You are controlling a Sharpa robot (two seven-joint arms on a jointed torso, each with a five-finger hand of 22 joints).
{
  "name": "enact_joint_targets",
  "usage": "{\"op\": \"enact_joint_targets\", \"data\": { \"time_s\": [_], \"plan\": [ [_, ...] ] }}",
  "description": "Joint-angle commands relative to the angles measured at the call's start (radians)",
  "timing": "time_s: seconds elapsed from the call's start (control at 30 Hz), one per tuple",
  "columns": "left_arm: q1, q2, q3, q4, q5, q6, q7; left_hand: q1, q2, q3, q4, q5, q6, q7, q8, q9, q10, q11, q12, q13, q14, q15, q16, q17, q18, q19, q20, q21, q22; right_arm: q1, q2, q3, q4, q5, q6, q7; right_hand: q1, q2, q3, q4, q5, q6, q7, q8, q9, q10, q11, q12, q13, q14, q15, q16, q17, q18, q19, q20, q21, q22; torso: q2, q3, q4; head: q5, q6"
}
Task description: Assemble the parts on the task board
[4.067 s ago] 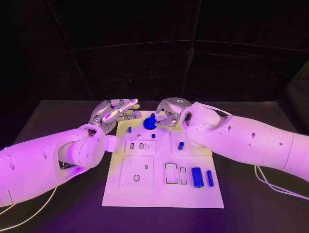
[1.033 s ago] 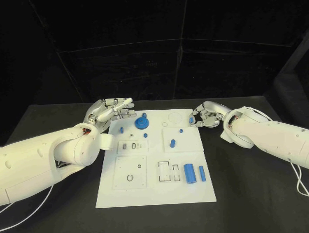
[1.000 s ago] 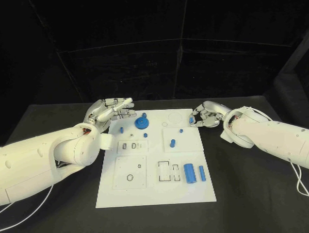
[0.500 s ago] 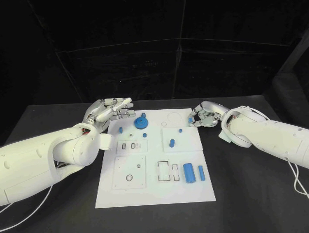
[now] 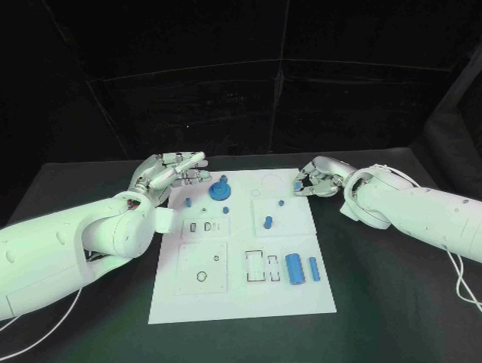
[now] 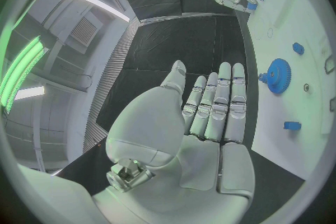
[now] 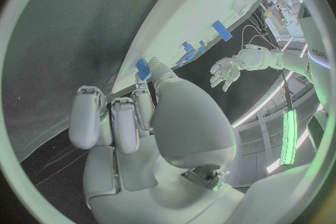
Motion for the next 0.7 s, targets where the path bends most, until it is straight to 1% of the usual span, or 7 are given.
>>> {"op": "enact_joint_targets", "data": {
  "time_s": [0.03,0.13,0.27,0.33,0.53,0.63,0.7],
  "plan": [
    [0.001,0.001,0.001,0.000,-0.005,0.011,0.007,0.004,0.006,-0.001,-0.004,0.005,-0.007,0.003,-0.005,0.000,-0.004,-0.001,-0.006,-0.001,-0.004,0.002,-0.007,0.001,0.012,0.005,0.000,-0.006,-0.001,0.001,-0.003,0.001,0.011,-0.015,-0.068,-0.022,0.010,0.019,0.009,-0.002,0.000,0.009,-0.003,0.008,0.003,0.003,-0.008,0.006,0.045,0.087,-0.009,0.006,0.179,-0.006,-0.002,-0.008,0.006,0.002,0.000,0.0005,0.0013,-0.002,0.002],
    [0.001,0.001,0.001,0.000,-0.005,0.011,0.007,0.004,0.006,-0.001,-0.004,0.005,-0.007,0.003,-0.005,0.000,-0.004,-0.001,-0.006,-0.001,-0.004,0.002,-0.007,0.001,0.012,0.005,0.000,-0.006,-0.001,0.001,-0.007,0.001,0.026,-0.016,-0.092,-0.034,0.010,0.023,0.014,-0.003,-0.004,0.014,-0.005,0.011,0.004,0.005,-0.010,0.008,0.047,0.088,-0.011,0.008,0.182,-0.006,0.000,-0.010,0.007,0.005,-0.001,-0.0001,0.0006,-0.002,0.002],
    [0.001,0.000,0.001,0.003,-0.005,0.010,0.008,0.004,0.006,-0.001,-0.004,0.005,-0.007,0.003,-0.005,0.000,-0.004,-0.001,-0.006,-0.001,-0.004,0.002,-0.007,0.001,0.012,0.005,0.000,-0.006,-0.001,0.001,-0.011,0.001,0.057,-0.019,-0.125,-0.056,0.002,0.029,0.022,-0.002,-0.036,0.018,-0.007,0.012,0.004,0.008,-0.013,0.009,0.049,0.089,-0.014,0.010,0.187,-0.007,0.002,-0.015,0.009,0.009,-0.001,-0.0014,-0.0002,-0.002,0.010],
    [0.001,-0.001,0.001,0.005,-0.005,0.009,0.008,0.003,0.006,-0.001,-0.004,0.005,-0.007,0.003,-0.005,0.000,-0.004,-0.001,-0.006,-0.001,-0.004,0.002,-0.007,0.001,0.012,0.005,0.000,-0.006,-0.001,0.002,-0.014,0.001,0.078,-0.022,-0.137,-0.062,-0.001,0.030,0.024,0.000,-0.041,0.018,-0.007,0.011,0.003,0.008,-0.013,0.008,0.048,0.089,-0.015,0.010,0.187,-0.007,0.002,-0.015,0.009,0.010,-0.001,-0.0007,-0.0004,-0.002,0.011],
    [0.002,-0.003,0.001,0.010,-0.005,0.007,0.009,0.003,0.006,-0.001,-0.004,0.005,-0.007,0.003,-0.005,0.000,-0.004,-0.001,-0.006,-0.001,-0.004,0.002,-0.007,0.001,0.012,0.005,0.000,-0.006,-0.001,0.002,-0.025,0.001,0.164,-0.035,-0.161,-0.079,-0.006,0.024,0.024,0.000,-0.036,0.012,-0.006,0.007,0.001,0.008,-0.012,0.008,0.048,0.089,-0.015,0.011,0.189,-0.008,0.004,-0.016,0.011,0.013,-0.002,-0.0025,0.0009,-0.003,0.017],
    [0.002,-0.003,0.001,0.009,-0.005,0.006,0.009,0.003,0.006,-0.001,-0.004,0.005,-0.007,0.003,-0.005,0.000,-0.004,-0.001,-0.006,-0.001,-0.004,0.002,-0.007,0.001,0.012,0.006,0.000,-0.006,-0.001,0.002,-0.028,0.001,0.215,-0.046,-0.169,-0.087,-0.007,0.023,0.025,0.000,-0.033,0.010,-0.005,0.006,0.001,0.008,-0.012,0.007,0.048,0.089,-0.015,0.011,0.188,-0.008,0.004,-0.016,0.011,0.013,-0.006,-0.0045,0.0016,0.003,0.011],
    [0.002,-0.002,0.001,0.008,-0.005,0.004,0.009,0.003,0.006,0.000,-0.004,0.005,-0.007,0.003,-0.005,0.000,-0.004,-0.001,-0.006,-0.001,-0.004,0.002,-0.007,0.001,0.012,0.006,0.000,-0.006,-0.001,0.003,-0.030,0.002,0.253,-0.065,-0.175,-0.095,-0.009,0.020,0.025,0.000,-0.028,0.009,-0.005,0.004,0.000,0.008,-0.012,0.006,0.047,0.089,-0.014,0.011,0.187,-0.008,0.004,-0.016,0.011,0.013,-0.009,-0.0058,0.0034,0.003,0.012]
  ]
}}
